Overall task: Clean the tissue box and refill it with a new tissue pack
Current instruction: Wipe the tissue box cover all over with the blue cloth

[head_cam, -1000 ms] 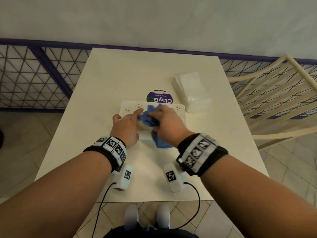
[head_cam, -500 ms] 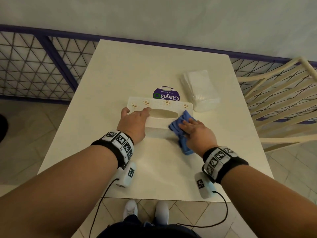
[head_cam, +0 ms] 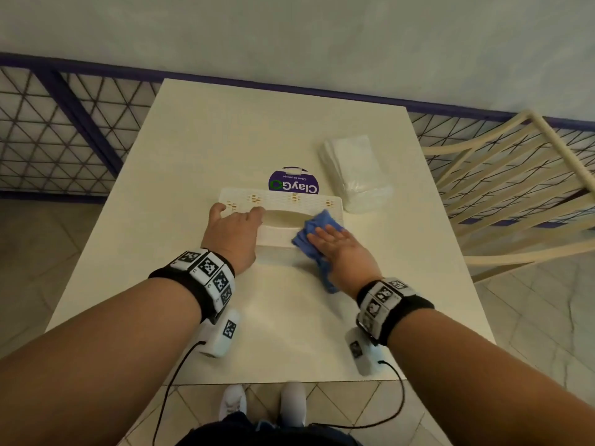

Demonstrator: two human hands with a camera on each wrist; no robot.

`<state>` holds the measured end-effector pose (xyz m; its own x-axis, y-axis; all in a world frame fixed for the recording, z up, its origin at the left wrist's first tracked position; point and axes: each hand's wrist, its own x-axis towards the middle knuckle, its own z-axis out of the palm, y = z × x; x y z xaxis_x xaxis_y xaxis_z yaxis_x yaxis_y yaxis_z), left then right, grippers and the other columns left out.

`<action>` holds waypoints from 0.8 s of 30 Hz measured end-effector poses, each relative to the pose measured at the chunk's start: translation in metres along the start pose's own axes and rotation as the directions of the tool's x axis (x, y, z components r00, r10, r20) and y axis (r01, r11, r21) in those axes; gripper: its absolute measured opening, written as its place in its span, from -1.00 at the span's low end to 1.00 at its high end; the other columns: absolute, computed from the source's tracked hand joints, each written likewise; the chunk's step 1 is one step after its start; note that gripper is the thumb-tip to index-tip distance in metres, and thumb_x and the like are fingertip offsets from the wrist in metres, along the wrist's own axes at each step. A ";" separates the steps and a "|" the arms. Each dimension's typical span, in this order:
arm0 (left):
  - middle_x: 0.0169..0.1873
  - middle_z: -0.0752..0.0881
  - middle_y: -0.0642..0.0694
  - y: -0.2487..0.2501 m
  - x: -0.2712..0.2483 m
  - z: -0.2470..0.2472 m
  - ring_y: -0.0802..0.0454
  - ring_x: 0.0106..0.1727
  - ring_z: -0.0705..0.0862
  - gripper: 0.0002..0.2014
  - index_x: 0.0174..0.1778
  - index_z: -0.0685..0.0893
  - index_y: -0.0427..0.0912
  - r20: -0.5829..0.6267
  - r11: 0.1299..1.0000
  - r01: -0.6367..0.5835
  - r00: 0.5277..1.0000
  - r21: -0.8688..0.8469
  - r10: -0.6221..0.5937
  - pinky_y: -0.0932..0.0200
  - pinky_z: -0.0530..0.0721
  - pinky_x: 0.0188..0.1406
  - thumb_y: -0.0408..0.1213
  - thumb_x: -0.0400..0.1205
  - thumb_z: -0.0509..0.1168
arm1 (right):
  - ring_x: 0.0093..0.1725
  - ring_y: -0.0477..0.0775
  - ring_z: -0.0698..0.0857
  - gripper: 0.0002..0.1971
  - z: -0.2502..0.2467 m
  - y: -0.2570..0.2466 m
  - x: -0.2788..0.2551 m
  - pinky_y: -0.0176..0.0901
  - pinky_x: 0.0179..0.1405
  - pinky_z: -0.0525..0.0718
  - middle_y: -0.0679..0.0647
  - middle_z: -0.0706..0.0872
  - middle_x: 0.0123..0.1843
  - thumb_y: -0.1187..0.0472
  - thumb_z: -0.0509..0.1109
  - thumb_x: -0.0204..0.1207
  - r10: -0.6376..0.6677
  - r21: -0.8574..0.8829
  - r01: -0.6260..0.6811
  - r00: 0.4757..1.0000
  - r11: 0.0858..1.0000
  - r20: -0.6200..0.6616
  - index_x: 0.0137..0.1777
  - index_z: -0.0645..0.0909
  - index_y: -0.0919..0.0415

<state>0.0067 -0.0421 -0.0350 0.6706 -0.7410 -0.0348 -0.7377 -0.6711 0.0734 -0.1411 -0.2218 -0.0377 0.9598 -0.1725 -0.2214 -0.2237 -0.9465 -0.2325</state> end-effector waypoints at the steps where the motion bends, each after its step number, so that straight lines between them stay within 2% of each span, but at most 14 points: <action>1: 0.15 0.70 0.13 0.000 0.000 -0.001 0.09 0.15 0.68 -0.29 0.44 0.32 -0.01 -0.004 1.000 0.005 1.000 -0.016 -0.005 -0.01 -0.11 0.37 -0.35 0.35 0.38 | 0.69 0.08 0.10 -0.34 0.000 0.008 -0.006 -0.16 0.63 -0.08 0.03 0.22 0.68 0.30 0.32 0.56 0.026 0.031 -0.025 0.998 0.999 -0.052 0.63 0.19 0.05; 3: 0.17 0.69 0.15 0.000 0.000 -0.001 0.10 0.16 0.67 -0.28 0.43 0.33 0.00 0.004 0.999 0.015 1.000 -0.044 -0.015 0.01 -0.13 0.38 -0.35 0.34 0.40 | 0.68 0.14 0.13 -0.42 0.002 0.006 -0.009 -0.11 0.64 -0.05 0.08 0.26 0.66 0.32 0.25 0.60 0.052 0.033 -0.050 0.996 0.998 -0.076 0.61 0.24 0.08; 8: 0.04 0.74 0.10 0.004 0.001 -0.001 0.05 0.12 0.69 -0.35 0.40 0.34 0.01 -0.015 0.998 0.036 0.999 -0.045 -0.037 0.01 -0.08 0.40 -0.34 0.39 0.35 | 0.70 0.19 -0.01 -0.40 -0.001 -0.062 0.022 -0.04 0.64 -0.16 0.14 0.06 0.71 0.34 0.09 0.66 -0.053 -0.048 0.057 0.996 0.997 0.068 0.67 0.02 0.12; 12: -0.09 0.76 0.04 0.006 0.002 -0.003 0.00 0.06 0.71 -0.48 0.40 0.35 -0.02 -0.009 0.999 0.047 0.999 -0.009 -0.047 -0.04 -0.02 0.46 -0.28 0.50 0.26 | 0.69 0.22 0.00 -0.27 -0.001 -0.095 0.040 0.02 0.65 -0.09 0.18 0.04 0.71 0.36 0.28 0.55 -0.122 -0.058 0.128 0.988 0.990 0.090 0.67 0.02 0.19; 14: -0.09 0.77 0.02 0.007 0.001 -0.006 -0.02 0.05 0.72 -0.52 0.37 0.38 -0.05 -0.011 1.000 0.016 1.000 0.025 -0.016 -0.04 -0.05 0.45 -0.29 0.51 0.25 | 0.69 0.17 0.03 -0.16 0.001 -0.077 0.038 -0.05 0.64 -0.10 0.13 0.08 0.71 0.35 0.41 0.48 -0.151 -0.064 0.157 0.984 0.986 0.091 0.67 0.03 0.12; 16: -0.05 0.78 0.01 0.005 0.002 -0.007 -0.03 0.05 0.73 -0.52 0.35 0.40 -0.07 0.013 0.998 -0.014 1.000 0.062 0.013 -0.04 -0.08 0.44 -0.33 0.48 0.27 | 0.69 0.09 0.04 -0.16 0.000 -0.045 0.028 -0.10 0.63 -0.14 0.07 0.10 0.71 0.33 0.42 0.48 -0.148 -0.093 0.157 0.984 0.983 0.102 0.66 0.04 0.06; 18: -0.03 0.78 0.02 0.004 0.004 -0.008 -0.02 0.04 0.73 -0.48 0.34 0.40 -0.09 0.041 0.996 -0.024 0.999 0.085 0.021 -0.03 -0.14 0.44 -0.37 0.44 0.30 | 0.69 -0.01 0.01 -0.30 -0.006 -0.016 0.012 0.00 0.63 -0.20 -0.02 0.08 0.71 0.32 0.26 0.59 -0.069 -0.089 0.079 0.992 0.993 0.104 0.66 0.05 -0.02; 20: -0.03 0.77 0.03 0.006 0.005 -0.009 -0.01 0.02 0.73 -0.43 0.36 0.38 -0.11 0.056 0.994 -0.030 0.998 0.105 0.025 -0.03 -0.20 0.44 -0.40 0.39 0.29 | 0.69 -0.06 -0.01 -0.35 -0.012 0.003 -0.004 0.11 0.64 -0.14 -0.08 0.08 0.71 0.37 0.17 0.62 0.022 -0.013 -0.021 0.996 1.000 0.085 0.65 0.09 -0.05; 22: -0.04 0.77 0.04 0.006 0.005 -0.009 0.00 0.00 0.72 -0.41 0.37 0.37 -0.11 0.068 0.991 -0.048 0.997 0.121 0.040 -0.04 -0.23 0.47 -0.42 0.38 0.27 | 0.67 -0.03 0.11 -0.37 -0.013 0.011 -0.015 -0.08 0.65 0.05 -0.02 0.21 0.68 0.48 0.17 0.57 0.083 0.154 -0.087 0.996 0.984 0.031 0.60 0.25 0.03; 24: -0.04 0.77 0.06 0.004 0.005 -0.011 0.01 -0.01 0.72 -0.41 0.36 0.37 -0.08 0.073 0.989 -0.062 0.996 0.135 0.053 -0.06 -0.22 0.49 -0.43 0.38 0.25 | 0.54 0.02 0.41 -0.47 -0.018 0.015 -0.025 -0.38 0.48 0.24 0.04 0.51 0.52 0.49 0.20 0.54 0.222 0.377 -0.177 0.972 0.909 -0.080 0.46 0.50 0.07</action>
<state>0.0082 -0.0481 -0.0243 0.6233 -0.7751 -0.1032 -0.7818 -0.6207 -0.0596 -0.1651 -0.2365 -0.0182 0.8967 -0.3993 -0.1912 -0.4367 -0.7272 -0.5295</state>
